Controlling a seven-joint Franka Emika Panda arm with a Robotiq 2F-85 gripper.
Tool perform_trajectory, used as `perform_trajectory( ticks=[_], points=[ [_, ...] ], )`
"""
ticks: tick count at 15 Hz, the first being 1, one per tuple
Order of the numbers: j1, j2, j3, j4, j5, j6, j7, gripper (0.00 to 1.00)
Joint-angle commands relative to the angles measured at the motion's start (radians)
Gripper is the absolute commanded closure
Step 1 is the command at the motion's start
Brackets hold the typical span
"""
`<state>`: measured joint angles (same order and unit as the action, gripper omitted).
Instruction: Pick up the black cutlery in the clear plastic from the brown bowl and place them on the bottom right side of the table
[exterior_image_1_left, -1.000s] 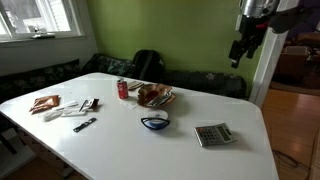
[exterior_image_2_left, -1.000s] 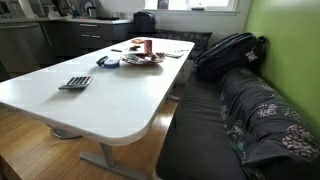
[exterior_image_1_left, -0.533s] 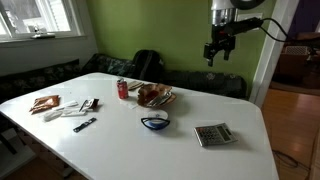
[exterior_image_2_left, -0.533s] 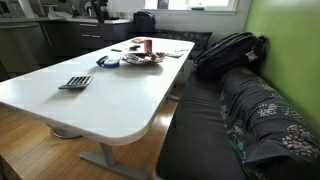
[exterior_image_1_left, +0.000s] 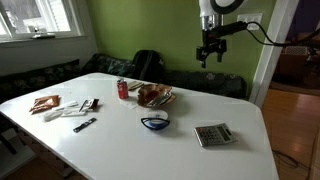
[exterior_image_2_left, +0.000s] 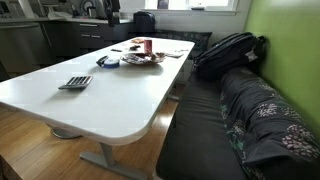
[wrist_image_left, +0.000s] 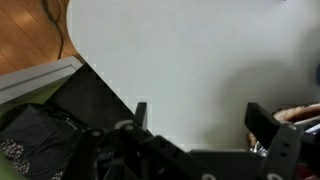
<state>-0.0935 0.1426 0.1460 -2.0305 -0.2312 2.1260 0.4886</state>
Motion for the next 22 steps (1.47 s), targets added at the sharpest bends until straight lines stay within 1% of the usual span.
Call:
perform_trajectory(
  ticks=[1, 3, 4, 5, 6, 7, 8, 10, 12, 14, 19, 22],
  points=[
    [0.058, -0.001, -0.06, 0.002, 0.01, -0.001, -0.008, 0.0],
    [0.063, 0.096, -0.072, 0.074, 0.13, 0.041, 0.019, 0.0],
    [0.074, 0.147, -0.079, 0.12, 0.177, 0.038, 0.042, 0.0],
    [0.093, 0.226, -0.087, 0.188, 0.201, 0.056, 0.091, 0.0],
    [0.107, 0.266, -0.092, 0.228, 0.24, 0.069, 0.12, 0.0],
    [0.118, 0.315, -0.091, 0.277, 0.284, 0.072, 0.127, 0.0],
    [0.138, 0.371, -0.097, 0.341, 0.303, 0.053, 0.162, 0.0],
    [0.184, 0.477, -0.111, 0.46, 0.303, 0.038, 0.213, 0.0],
    [0.237, 0.58, -0.137, 0.575, 0.268, 0.02, 0.275, 0.0],
    [0.261, 0.674, -0.148, 0.682, 0.278, -0.014, 0.307, 0.0],
    [0.296, 0.871, -0.176, 0.939, 0.274, -0.017, 0.359, 0.0],
    [0.297, 0.965, -0.171, 1.085, 0.281, -0.047, 0.356, 0.01]
  ],
)
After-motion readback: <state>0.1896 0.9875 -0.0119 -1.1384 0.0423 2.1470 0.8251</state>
